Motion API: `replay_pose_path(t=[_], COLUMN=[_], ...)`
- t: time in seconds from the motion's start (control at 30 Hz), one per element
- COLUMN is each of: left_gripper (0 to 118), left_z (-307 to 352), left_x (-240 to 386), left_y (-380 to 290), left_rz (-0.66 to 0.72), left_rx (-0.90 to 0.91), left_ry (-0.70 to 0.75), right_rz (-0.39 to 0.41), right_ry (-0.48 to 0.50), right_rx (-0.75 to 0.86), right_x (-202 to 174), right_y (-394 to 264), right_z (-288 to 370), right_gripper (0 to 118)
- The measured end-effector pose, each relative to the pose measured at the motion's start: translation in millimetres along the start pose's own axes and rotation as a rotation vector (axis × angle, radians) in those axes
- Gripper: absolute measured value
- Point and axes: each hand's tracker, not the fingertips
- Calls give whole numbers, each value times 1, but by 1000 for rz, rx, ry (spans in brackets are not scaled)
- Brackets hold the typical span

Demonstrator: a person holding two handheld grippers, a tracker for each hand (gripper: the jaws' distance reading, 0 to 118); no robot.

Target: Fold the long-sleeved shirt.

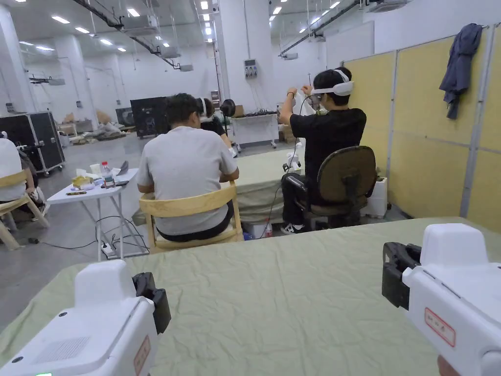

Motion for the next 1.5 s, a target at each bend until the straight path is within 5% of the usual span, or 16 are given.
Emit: replay_pose_path(t=[0.67,0.73,0.77,0.8,0.83,0.87,1.17,1.33,1.5], left_gripper=[5,6,15,64,111,116,118,118,118], left_z=[31,31,31,31,30,28,29,31,33], left_x=[-3,-4,-6,-6,-5,-4,-8,-8,-8], left_y=[-1,-1,-1,0,0,-1,-3,-11,-13], left_rz=[29,40,42,40,33,29,48,21,-13], left_rx=[-1,-5,4,16,27,24,37,9,22], left_ry=[6,0,-11,-17,-14,-7,10,-32,7], right_rz=[8,23,22,20,17,11,6,126,77], right_ry=[87,69,81,84,74,52,53,30,54], right_rx=[-31,-25,-19,-15,-23,-42,-30,-6,-20], right_x=[-33,-36,-36,-36,-36,-36,-37,-38,-37], right_y=[1,1,1,0,0,1,0,-10,-13], right_z=[6,5,4,2,-4,0,-1,-2,-1], right_gripper=[4,26,58,113,118,118,118,118,118])
